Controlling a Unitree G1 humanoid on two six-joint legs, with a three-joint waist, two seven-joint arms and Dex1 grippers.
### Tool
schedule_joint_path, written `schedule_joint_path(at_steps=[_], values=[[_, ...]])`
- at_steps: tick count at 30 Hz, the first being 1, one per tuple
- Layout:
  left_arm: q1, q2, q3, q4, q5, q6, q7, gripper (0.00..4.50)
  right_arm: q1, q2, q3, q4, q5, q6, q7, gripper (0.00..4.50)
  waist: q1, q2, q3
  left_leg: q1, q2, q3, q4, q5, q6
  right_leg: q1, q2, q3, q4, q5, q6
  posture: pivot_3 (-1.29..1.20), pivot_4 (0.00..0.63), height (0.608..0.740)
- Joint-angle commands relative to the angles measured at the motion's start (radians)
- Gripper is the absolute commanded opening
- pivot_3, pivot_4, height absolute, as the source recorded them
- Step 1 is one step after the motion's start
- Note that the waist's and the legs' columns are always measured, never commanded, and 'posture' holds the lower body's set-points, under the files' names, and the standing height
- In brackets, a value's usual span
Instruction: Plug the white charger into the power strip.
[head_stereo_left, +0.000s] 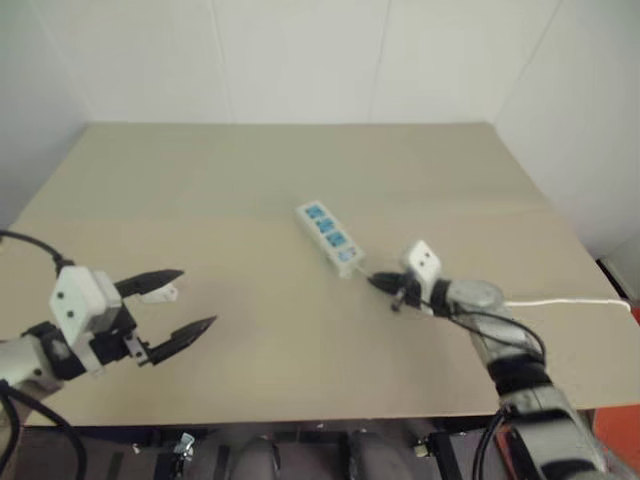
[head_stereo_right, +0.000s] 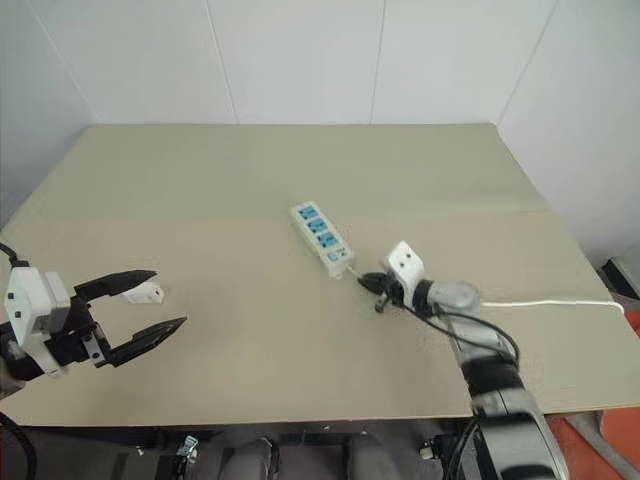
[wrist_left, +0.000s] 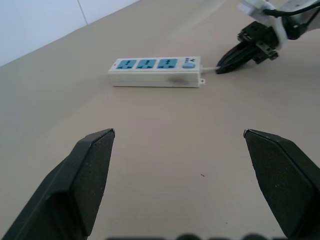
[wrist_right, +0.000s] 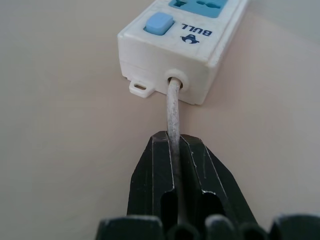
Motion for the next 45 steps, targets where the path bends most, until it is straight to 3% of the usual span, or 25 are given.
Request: schedule_joint_path(at_steps=[1, 7, 13, 20, 32, 40, 45], values=[[-0.005, 0.014, 0.009, -0.01, 0.002, -0.025, -0.009, 4.5, 0.184, -0.052, -0.002, -0.328, 0.088, 0.12, 0.037, 0.01, -0.001, 0.0, 0.0, 0.001, 0.0, 0.0, 0.0, 0.0, 0.0, 0.001, 0.0, 0.0, 0.0, 0.0, 0.0, 0.0, 0.15, 0.74], [-0.027, 0.023, -0.016, 0.01, 0.005, -0.026, -0.017, 4.5, 0.374, -0.083, -0.038, -0.538, 0.116, 0.185, -0.046, 0.01, -0.013, -0.001, 0.0, 0.003, 0.001, 0.002, 0.0, 0.0, 0.0, 0.001, 0.002, 0.002, 0.0, -0.002, 0.003, 0.0, 0.15, 0.74], [-0.051, 0.024, -0.035, 0.032, 0.016, -0.032, -0.029, 4.5, 0.374, -0.014, -0.119, -0.535, 0.162, 0.148, -0.133, 2.09, -0.01, -0.001, 0.0, 0.003, 0.001, 0.002, 0.0, 0.0, 0.0, 0.001, 0.003, 0.002, 0.001, -0.005, 0.008, 0.0, 0.15, 0.74], [-0.061, 0.022, -0.044, 0.046, 0.024, -0.042, -0.04, 4.5, 0.426, 0.093, -0.157, -0.613, 0.333, 0.123, -0.126, 4.48, -0.003, -0.001, 0.0, 0.0, 0.001, 0.001, 0.0, 0.0, 0.0, 0.0, 0.003, 0.001, 0.0, -0.001, 0.002, 0.0, 0.15, 0.74], [-0.07, 0.022, -0.057, 0.048, 0.027, -0.04, -0.046, 4.5, 0.327, 0.258, 0.069, -0.404, 0.037, -0.062, -0.33, 4.48, -0.005, -0.001, 0.0, 0.001, 0.001, 0.002, 0.0, 0.0, 0.0, -0.001, 0.003, 0.002, 0.001, -0.001, 0.001, 0.0, 0.15, 0.74], [-0.056, 0.022, -0.04, 0.046, 0.032, -0.045, -0.051, 4.5, 0.308, 0.294, 0.1, -0.288, 0.009, -0.122, -0.345, 4.48, -0.006, -0.002, -0.001, 0.002, 0.001, 0.001, 0.0, 0.0, 0.0, 0.0, 0.003, 0.002, 0.001, -0.001, 0.001, 0.0, 0.15, 0.74], [-0.048, 0.019, -0.039, 0.041, 0.033, -0.048, -0.048, 4.5, 0.327, 0.259, 0.118, -0.269, -0.019, -0.139, -0.319, 4.48, -0.005, -0.004, -0.003, 0.003, 0.001, 0.002, 0.0, 0.0, 0.0, 0.001, 0.003, 0.002, 0.001, -0.001, 0.001, 0.0, 0.15, 0.74]])
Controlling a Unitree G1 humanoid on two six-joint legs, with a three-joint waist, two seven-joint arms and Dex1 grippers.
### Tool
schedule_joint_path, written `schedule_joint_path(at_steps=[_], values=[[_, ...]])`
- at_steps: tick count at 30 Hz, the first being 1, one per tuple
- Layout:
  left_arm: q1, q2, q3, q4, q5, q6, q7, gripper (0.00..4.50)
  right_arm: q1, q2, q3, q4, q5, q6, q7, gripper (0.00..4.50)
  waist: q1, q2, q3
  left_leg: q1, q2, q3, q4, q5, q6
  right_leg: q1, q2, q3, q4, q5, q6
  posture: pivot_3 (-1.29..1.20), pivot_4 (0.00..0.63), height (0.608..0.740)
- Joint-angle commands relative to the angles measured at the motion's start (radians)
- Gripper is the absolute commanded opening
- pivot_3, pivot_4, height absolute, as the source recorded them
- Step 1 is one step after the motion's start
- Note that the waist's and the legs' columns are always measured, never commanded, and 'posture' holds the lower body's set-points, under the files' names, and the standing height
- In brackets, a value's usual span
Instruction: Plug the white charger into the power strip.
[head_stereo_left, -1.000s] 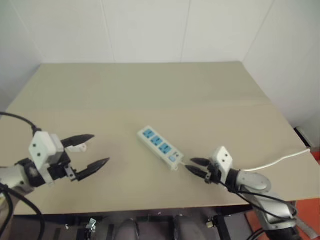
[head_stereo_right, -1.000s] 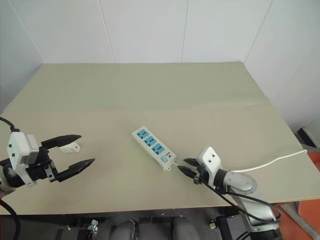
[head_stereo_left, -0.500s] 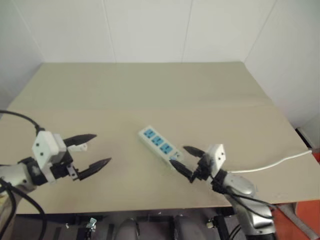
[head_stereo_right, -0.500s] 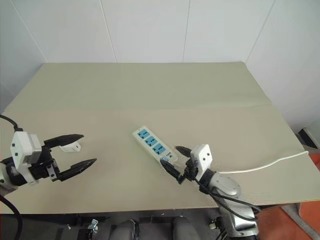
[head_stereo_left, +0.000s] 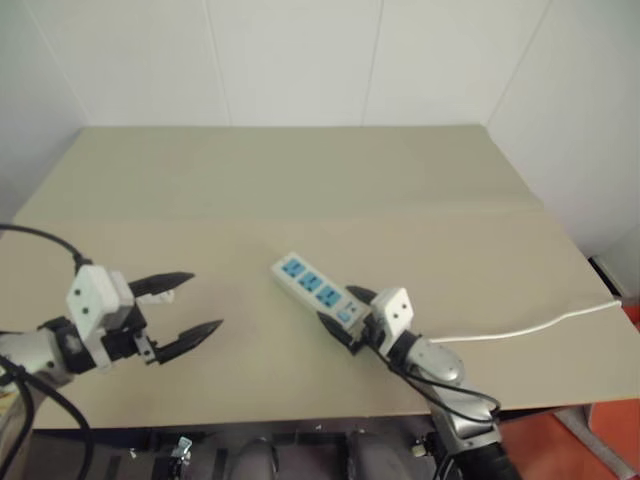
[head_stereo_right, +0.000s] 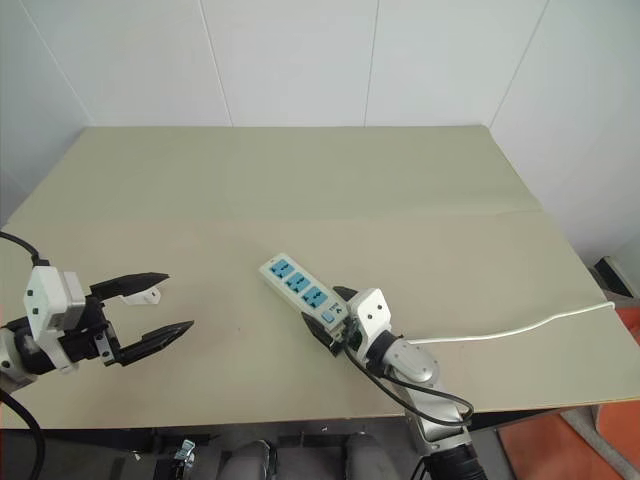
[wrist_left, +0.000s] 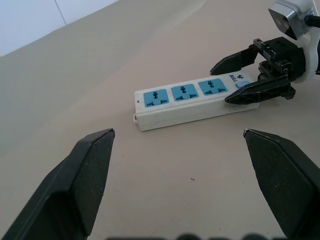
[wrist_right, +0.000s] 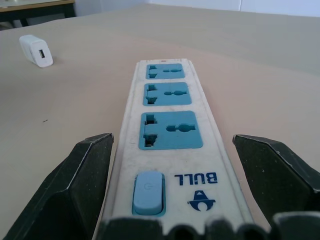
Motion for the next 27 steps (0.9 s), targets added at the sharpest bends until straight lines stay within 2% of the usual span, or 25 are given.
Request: schedule_joint_path(at_steps=[1, 17, 27], values=[[0.005, 0.009, 0.03, -0.017, 0.001, -0.025, 0.001, 4.5, 0.028, -0.023, 0.013, 0.01, -0.001, 0.011, 0.022, 4.48, 0.001, -0.001, -0.001, 0.0, 0.0, 0.0, 0.0, 0.0, 0.0, 0.0, 0.0, 0.0, 0.0, 0.0, 0.0, 0.0, 0.15, 0.74], [0.014, 0.002, 0.021, -0.017, -0.002, -0.04, 0.005, 4.5, 0.04, -0.063, -0.019, -0.032, 0.018, 0.011, 0.023, 4.48, 0.003, -0.002, -0.002, 0.0, 0.0, 0.0, 0.0, 0.0, 0.0, 0.0, 0.0, 0.0, 0.0, 0.0, 0.0, 0.0, 0.15, 0.74], [-0.002, 0.006, 0.011, -0.004, 0.002, -0.042, 0.004, 4.5, 0.002, -0.005, 0.014, 0.086, 0.019, -0.007, 0.036, 4.48, -0.005, -0.003, -0.002, 0.002, 0.0, 0.0, 0.0, 0.0, 0.0, 0.002, 0.0, 0.0, 0.0, 0.0, 0.0, 0.0, 0.15, 0.74]])
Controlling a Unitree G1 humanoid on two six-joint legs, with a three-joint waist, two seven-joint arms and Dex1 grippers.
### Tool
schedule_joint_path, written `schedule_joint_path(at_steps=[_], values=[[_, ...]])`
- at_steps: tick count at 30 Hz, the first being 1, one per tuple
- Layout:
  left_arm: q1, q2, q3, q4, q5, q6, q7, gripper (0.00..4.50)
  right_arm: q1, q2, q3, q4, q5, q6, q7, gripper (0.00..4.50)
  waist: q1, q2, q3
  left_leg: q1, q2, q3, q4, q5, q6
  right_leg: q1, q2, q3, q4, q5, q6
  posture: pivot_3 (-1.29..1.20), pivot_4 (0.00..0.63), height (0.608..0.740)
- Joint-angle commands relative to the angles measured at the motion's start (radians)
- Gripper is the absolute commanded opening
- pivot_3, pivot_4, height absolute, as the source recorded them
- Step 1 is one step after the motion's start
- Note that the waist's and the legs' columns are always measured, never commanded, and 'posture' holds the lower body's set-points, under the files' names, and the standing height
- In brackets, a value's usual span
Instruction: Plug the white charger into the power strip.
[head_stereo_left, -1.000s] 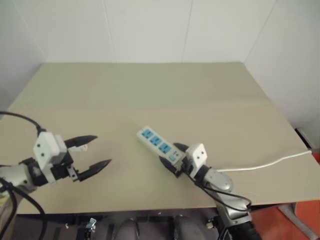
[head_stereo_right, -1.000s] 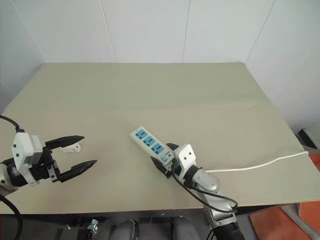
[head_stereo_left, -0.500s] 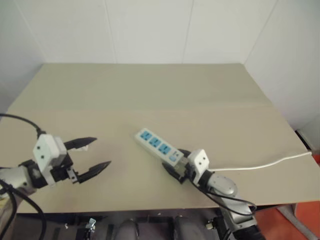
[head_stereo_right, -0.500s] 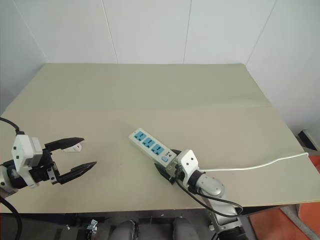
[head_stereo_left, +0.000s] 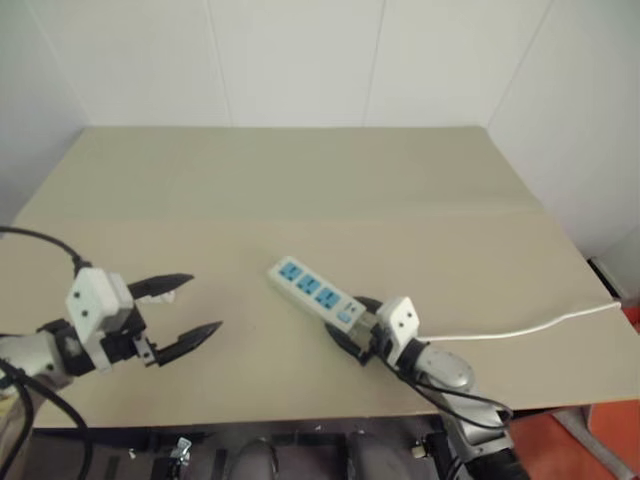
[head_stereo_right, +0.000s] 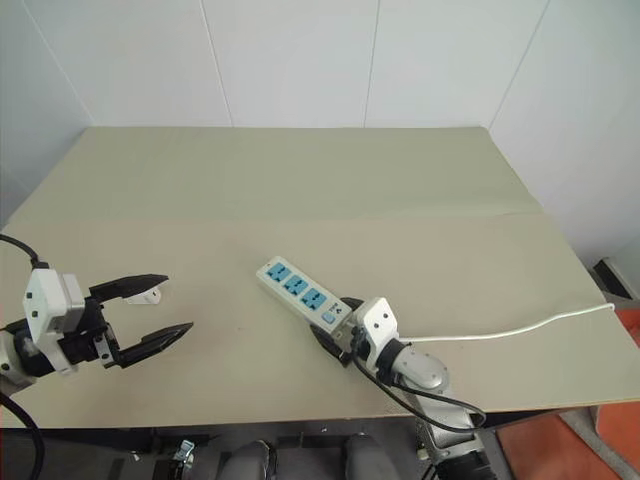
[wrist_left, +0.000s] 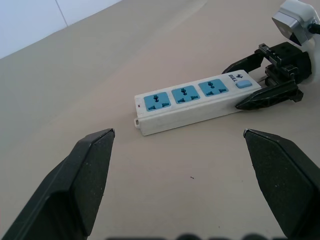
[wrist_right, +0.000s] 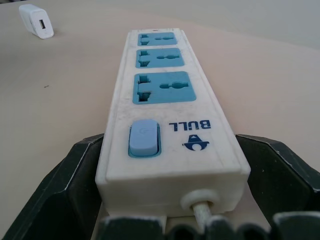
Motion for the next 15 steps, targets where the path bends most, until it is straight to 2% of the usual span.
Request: schedule_joint_path(at_steps=[1, 6, 15], values=[[-0.013, 0.007, 0.01, -0.005, 0.002, -0.026, 0.002, 4.5, -0.025, 0.029, 0.029, 0.084, -0.007, -0.024, 0.009, 4.48, -0.005, 0.0, 0.0, 0.001, 0.0, 0.0, 0.0, 0.0, 0.0, 0.001, 0.0, 0.0, 0.0, 0.0, 0.0, 0.0, 0.15, 0.74], [-0.007, 0.006, 0.021, -0.012, 0.003, -0.025, 0.007, 4.5, -0.06, 0.043, 0.041, 0.145, -0.019, -0.033, 0.025, 4.48, -0.023, -0.002, -0.001, 0.014, 0.001, 0.001, 0.0, 0.0, 0.0, 0.012, 0.001, 0.001, 0.0, -0.006, 0.006, 0.0, 0.15, 0.74], [-0.005, 0.002, 0.02, -0.016, 0.001, -0.027, 0.014, 4.5, -0.083, 0.038, 0.069, 0.169, -0.03, -0.014, 0.065, 4.48, -0.024, -0.002, -0.002, 0.015, 0.002, 0.001, 0.0, 0.0, 0.0, 0.012, 0.002, 0.003, 0.001, -0.005, 0.006, 0.0, 0.15, 0.74]])
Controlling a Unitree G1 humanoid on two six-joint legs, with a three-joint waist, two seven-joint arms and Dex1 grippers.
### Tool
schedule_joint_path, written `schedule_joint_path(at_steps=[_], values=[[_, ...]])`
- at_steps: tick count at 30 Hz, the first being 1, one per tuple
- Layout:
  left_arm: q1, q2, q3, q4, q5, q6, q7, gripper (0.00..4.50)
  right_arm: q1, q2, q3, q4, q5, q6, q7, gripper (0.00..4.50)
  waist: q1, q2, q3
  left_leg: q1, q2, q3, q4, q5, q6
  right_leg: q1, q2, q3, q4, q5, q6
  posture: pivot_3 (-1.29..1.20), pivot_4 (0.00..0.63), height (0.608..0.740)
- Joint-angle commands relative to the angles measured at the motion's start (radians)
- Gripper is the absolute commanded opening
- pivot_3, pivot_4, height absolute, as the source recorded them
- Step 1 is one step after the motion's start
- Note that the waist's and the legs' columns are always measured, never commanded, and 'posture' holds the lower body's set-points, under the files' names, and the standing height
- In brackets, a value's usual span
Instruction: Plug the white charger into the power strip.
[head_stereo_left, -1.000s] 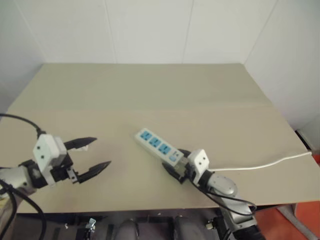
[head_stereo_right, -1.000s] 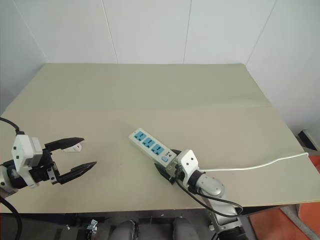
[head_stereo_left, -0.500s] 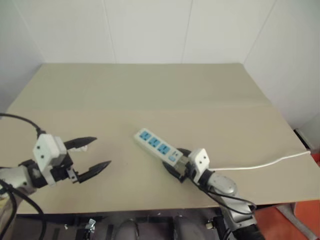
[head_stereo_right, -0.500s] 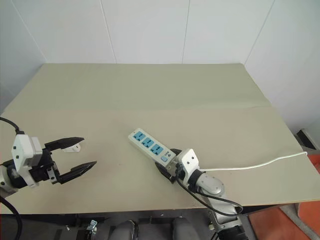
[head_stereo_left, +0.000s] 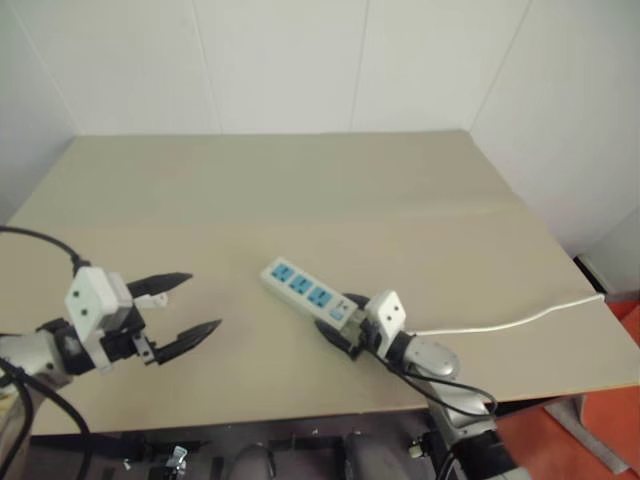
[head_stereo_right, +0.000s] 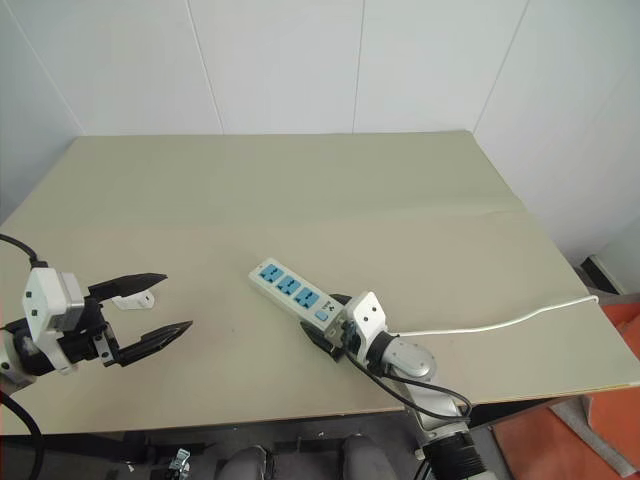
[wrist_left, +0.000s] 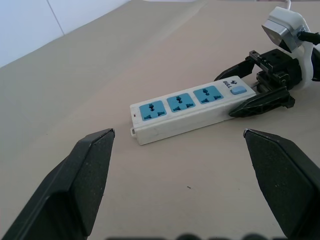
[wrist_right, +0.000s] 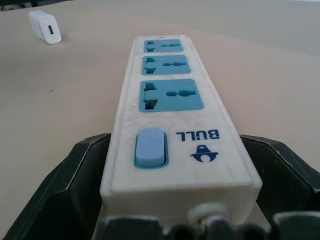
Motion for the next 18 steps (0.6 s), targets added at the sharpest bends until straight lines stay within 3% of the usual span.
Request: schedule_joint_path(at_steps=[1, 11, 15, 18], values=[[-0.007, 0.003, 0.018, -0.02, 0.0, -0.027, 0.006, 4.5, -0.006, 0.017, 0.041, 0.052, -0.019, 0.027, 0.006, 4.48, -0.001, 0.0, 0.0, 0.0, 0.0, 0.0, 0.0, 0.0, 0.0, 0.0, 0.0, 0.0, 0.0, 0.0, 0.0, 0.0, 0.15, 0.74], [-0.007, 0.001, 0.012, -0.027, -0.002, -0.025, 0.014, 4.5, -0.035, 0.028, 0.048, 0.096, -0.037, 0.05, 0.007, 4.48, -0.021, -0.001, -0.001, 0.001, 0.001, 0.0, 0.0, 0.0, 0.0, 0.0, 0.001, 0.001, 0.0, 0.001, -0.001, 0.0, 0.15, 0.74], [-0.006, 0.001, 0.012, -0.029, -0.003, -0.023, 0.016, 4.5, -0.034, 0.021, 0.054, 0.102, -0.052, 0.042, 0.016, 3.44, -0.024, -0.002, -0.001, 0.001, 0.001, 0.0, -0.001, 0.0, 0.0, 0.0, 0.001, 0.002, 0.0, 0.001, -0.001, 0.0, 0.15, 0.74], [-0.006, 0.002, 0.01, -0.031, -0.004, -0.022, 0.017, 4.5, -0.034, 0.014, 0.05, 0.101, -0.058, 0.034, 0.019, 3.44, -0.024, -0.001, -0.001, 0.001, 0.001, 0.0, -0.001, 0.0, 0.0, 0.0, 0.001, 0.002, 0.0, 0.001, -0.001, 0.0, 0.15, 0.74]])
